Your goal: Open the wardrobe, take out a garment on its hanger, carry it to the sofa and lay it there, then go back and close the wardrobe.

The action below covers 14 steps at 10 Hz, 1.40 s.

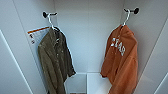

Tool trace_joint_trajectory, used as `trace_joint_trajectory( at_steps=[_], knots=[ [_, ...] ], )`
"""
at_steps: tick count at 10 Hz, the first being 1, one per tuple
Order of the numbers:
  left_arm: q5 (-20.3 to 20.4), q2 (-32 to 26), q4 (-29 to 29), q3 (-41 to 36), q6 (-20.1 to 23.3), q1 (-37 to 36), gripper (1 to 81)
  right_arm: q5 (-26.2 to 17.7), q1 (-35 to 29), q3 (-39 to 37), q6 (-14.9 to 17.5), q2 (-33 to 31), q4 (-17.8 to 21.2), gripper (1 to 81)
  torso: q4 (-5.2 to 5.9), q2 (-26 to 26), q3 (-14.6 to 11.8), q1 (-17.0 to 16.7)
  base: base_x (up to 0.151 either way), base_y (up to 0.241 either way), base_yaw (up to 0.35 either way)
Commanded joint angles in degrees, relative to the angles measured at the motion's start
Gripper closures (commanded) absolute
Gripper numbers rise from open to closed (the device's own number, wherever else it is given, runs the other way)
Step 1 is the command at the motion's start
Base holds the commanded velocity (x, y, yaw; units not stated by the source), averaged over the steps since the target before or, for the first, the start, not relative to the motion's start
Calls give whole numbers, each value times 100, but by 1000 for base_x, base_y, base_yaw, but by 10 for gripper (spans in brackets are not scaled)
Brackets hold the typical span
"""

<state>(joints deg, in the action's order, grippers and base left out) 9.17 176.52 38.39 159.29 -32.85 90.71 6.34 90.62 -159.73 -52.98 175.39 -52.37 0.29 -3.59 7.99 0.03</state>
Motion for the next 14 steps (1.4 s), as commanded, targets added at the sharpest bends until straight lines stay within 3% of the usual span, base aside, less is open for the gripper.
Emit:
trace_joint_trajectory(
  at_steps=[1,3,6,7,8,9,10,11,12,14],
  knots=[
    [-231,24,72,-21,33,-137,10,-230,-110,5,-10,8,-63,10,0,0,0,0,0,0,0],
    [-231,33,64,-21,25,-137,10,-230,-101,22,-19,16,-28,10,0,0,0,2,0,0,0],
    [-266,33,55,5,25,-137,10,-221,-101,-13,-2,16,-28,10,0,0,-851,0,0,0,0],
    [-266,33,55,5,25,-137,10,-230,-92,-13,-2,16,-28,10,0,0,-186,0,0,0,0],
    [-258,33,64,5,25,-137,10,-230,-92,-21,-2,8,-36,10,0,0,-306,-2,0,0,0],
    [-249,-11,72,5,33,-171,10,-221,-92,-22,-2,8,-36,10,-151,-5,-341,-3,0,0,0],
    [-205,-73,72,-21,25,-215,10,-221,-92,-22,-11,-1,-36,10,-528,-5,-535,-3,0,0,0],
    [-205,-108,81,-30,33,-260,10,-221,-84,-22,-11,-10,-37,10,-601,-5,-559,-3,0,0,0],
    [-196,-134,81,-30,33,-312,10,-221,-92,-22,-11,-10,-54,10,-745,-5,-595,-3,0,0,0],
    [-178,-161,168,-30,33,-374,10,-221,-92,-22,-11,-19,-63,10,-1119,-6,-734,-3,0,0,0]
  ],
)
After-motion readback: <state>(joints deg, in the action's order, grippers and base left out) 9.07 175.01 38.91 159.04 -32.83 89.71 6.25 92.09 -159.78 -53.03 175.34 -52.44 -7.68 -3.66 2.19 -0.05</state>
